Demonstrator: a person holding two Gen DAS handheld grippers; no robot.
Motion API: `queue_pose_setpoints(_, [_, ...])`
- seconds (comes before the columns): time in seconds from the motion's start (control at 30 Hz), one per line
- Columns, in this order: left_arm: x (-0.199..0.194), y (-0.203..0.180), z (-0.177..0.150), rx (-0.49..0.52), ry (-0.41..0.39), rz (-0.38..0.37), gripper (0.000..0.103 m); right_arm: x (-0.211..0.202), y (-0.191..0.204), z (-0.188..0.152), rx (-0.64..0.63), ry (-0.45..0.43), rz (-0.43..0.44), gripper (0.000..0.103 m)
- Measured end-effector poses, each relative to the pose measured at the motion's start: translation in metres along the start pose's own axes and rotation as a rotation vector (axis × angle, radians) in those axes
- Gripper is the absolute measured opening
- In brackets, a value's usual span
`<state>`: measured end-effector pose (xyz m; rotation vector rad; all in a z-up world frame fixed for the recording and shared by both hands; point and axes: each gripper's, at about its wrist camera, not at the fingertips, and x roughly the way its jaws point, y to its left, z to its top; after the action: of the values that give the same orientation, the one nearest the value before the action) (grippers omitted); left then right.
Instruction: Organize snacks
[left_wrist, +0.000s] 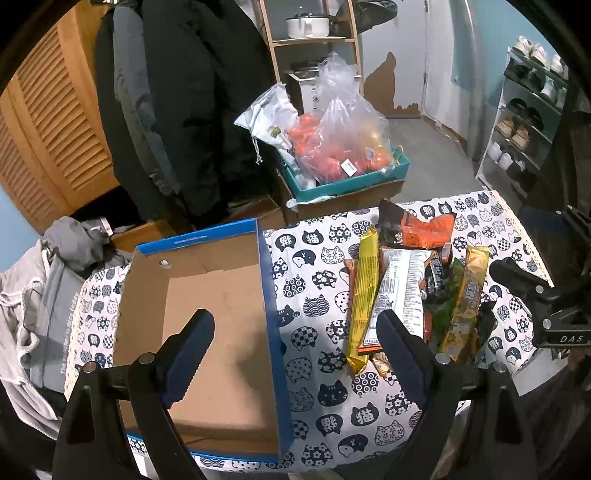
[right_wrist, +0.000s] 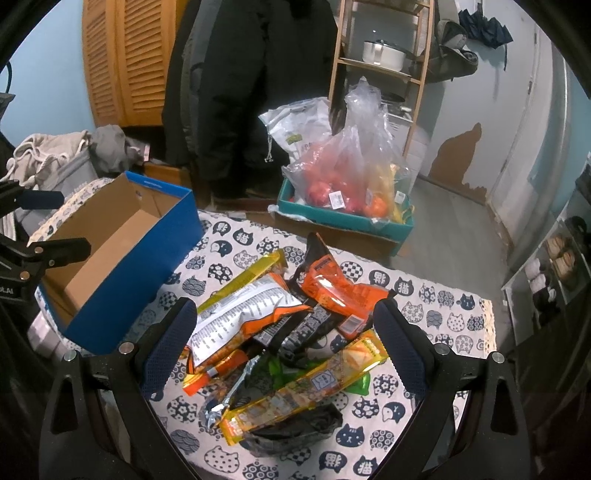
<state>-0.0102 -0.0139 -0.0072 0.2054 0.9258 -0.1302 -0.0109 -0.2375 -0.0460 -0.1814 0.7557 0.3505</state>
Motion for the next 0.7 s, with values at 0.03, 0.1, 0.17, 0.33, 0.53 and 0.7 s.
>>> queue_pose_setpoints(0.03, [0.0002, 0.0005, 0.0010, 0.001, 0.000, 0.000, 0.091, 0.0002, 0.0006, 0.0013, -0.002, 0.001, 0.000, 0.095])
queue_pose_setpoints(0.1, [0.0004, 0.0006, 0.0015, 0.002, 0.002, 0.000, 0.091, 0.0003, 0.0004, 0.0015, -0.002, 0.001, 0.000, 0.095])
queue_pose_setpoints(0.17, [0.0006, -0.0004, 0.0004, 0.005, 0.002, 0.000, 0.091, 0.0003, 0.0001, 0.0016, -0.001, 0.002, 0.001, 0.095])
queue_pose_setpoints(0.33, [0.0003, -0.0023, -0.0004, 0.006, 0.003, -0.001, 0.091, 0.0005, -0.0009, 0.0009, -0.002, 0.003, 0.000, 0.095])
queue_pose_setpoints(0.53, [0.0013, -0.0010, -0.0019, -0.004, 0.016, -0.012, 0.091, 0.0001, -0.0005, 0.0023, -0.003, 0.005, 0.000, 0.095])
queue_pose_setpoints(0.7, [0.0015, -0.0002, -0.0015, -0.003, 0.016, -0.012, 0.091, 0.0001, -0.0004, 0.0022, -0.003, 0.005, -0.001, 0.095])
